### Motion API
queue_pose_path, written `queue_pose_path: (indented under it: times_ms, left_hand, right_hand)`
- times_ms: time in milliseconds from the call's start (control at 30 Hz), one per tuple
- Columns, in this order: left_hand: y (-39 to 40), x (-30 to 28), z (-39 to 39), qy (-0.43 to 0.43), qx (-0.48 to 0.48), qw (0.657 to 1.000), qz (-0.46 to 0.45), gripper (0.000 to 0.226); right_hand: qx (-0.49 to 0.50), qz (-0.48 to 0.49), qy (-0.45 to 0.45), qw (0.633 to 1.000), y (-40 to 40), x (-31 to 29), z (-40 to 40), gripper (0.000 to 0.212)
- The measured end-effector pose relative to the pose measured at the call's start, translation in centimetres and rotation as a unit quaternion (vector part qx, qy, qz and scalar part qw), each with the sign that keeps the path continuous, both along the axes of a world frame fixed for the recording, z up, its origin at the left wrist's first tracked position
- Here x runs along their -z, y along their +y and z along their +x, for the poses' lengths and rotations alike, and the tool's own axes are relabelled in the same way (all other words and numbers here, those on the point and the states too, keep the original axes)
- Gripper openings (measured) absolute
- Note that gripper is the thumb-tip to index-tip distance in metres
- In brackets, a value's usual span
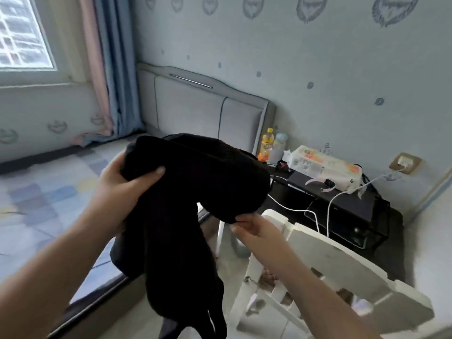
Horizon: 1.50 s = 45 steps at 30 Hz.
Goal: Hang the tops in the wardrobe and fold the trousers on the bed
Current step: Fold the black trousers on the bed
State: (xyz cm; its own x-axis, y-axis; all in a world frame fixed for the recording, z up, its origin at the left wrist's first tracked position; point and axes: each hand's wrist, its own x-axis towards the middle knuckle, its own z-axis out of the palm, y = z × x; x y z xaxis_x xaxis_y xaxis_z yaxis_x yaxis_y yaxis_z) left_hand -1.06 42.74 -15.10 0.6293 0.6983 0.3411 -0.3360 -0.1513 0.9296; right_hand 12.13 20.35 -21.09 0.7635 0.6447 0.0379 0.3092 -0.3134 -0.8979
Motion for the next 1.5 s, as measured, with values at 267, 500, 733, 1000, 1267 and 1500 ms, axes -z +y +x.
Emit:
queue_pose_path:
  times_ms: [267,500,733,1000,1267,1500]
  left_hand:
    - [10.2,-1.2,-10.6,-0.007,-0.06,0.998,-0.025,0.026]
    - [22.1,-2.3,-19.5,0.011,-0.125,0.99,-0.071,0.024]
    - [29.8,0.2,-24.2,0.108,-0.156,0.981,-0.032,0.036]
    - [33.4,0.0,-26.1,0.067,-0.156,0.985,0.018,0.047]
    - [34.6,-8.4,-25.5,0.146,-0.27,0.832,0.463,0.075]
    - [41.2,-13.3,-21.0,0.141,-0.329,0.703,0.615,0.032]
  right_hand:
    - [-0.088,0.063,0.09,0.99,14.2,-1.3,-4.8,0.05]
    - [-0.299,0.085,0.391,0.866,27.2,-2.9,-14.7,0.038]
    - [-0.344,0.262,0.473,0.768,35.2,-7.0,-20.6,0.017]
    - [-0.303,0.326,0.453,0.773,44.4,-12.8,-22.6,0.029]
    - [-0.369,0.257,0.368,0.814,52.3,-15.2,-22.1,0.033]
    - [-0.453,0.178,0.28,0.828,58.7,-17.2,-18.0,0.029]
